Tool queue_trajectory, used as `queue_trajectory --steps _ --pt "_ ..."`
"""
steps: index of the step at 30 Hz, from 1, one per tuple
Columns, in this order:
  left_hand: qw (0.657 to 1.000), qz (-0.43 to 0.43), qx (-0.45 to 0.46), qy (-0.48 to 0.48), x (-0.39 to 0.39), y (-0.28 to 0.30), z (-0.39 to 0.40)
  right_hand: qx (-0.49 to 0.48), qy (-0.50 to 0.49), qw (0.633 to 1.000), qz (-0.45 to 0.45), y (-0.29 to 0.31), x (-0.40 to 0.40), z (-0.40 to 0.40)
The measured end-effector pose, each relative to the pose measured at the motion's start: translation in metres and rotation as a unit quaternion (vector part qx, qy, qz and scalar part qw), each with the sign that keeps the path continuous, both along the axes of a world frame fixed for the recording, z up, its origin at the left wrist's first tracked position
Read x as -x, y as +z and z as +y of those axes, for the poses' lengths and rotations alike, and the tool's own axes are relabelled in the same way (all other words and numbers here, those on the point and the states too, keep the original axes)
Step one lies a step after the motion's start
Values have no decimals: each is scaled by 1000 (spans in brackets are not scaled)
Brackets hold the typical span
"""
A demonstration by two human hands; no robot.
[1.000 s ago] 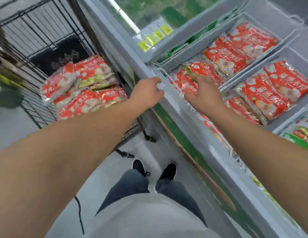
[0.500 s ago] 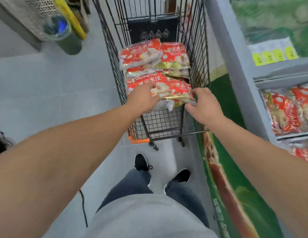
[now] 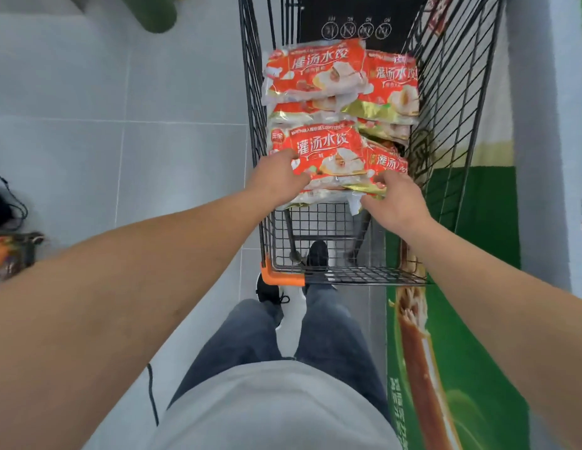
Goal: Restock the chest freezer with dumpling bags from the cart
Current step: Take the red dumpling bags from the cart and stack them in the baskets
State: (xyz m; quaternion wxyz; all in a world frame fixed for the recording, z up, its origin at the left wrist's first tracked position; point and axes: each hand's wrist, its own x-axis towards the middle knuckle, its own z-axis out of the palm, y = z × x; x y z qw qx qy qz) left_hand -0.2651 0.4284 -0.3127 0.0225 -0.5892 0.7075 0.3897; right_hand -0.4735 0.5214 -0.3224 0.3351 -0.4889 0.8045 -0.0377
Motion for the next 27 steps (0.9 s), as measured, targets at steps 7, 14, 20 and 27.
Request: queue_trajectory --steps 7,14,20,27 --pt "998 -27 -48 31 26 -37 -31 -51 25 998 -27 -47 25 -53" --pt "993 -40 -76 77 44 -85 -60 -141 -128 973 -129 -97 39 -108" --pt "989 -29 -83 118 55 -99 -66 -153 -349 889 -255 -124 36 -134" --pt "983 -49 -68 161 57 -114 -67 -128 -402 865 -271 -127 65 -111"
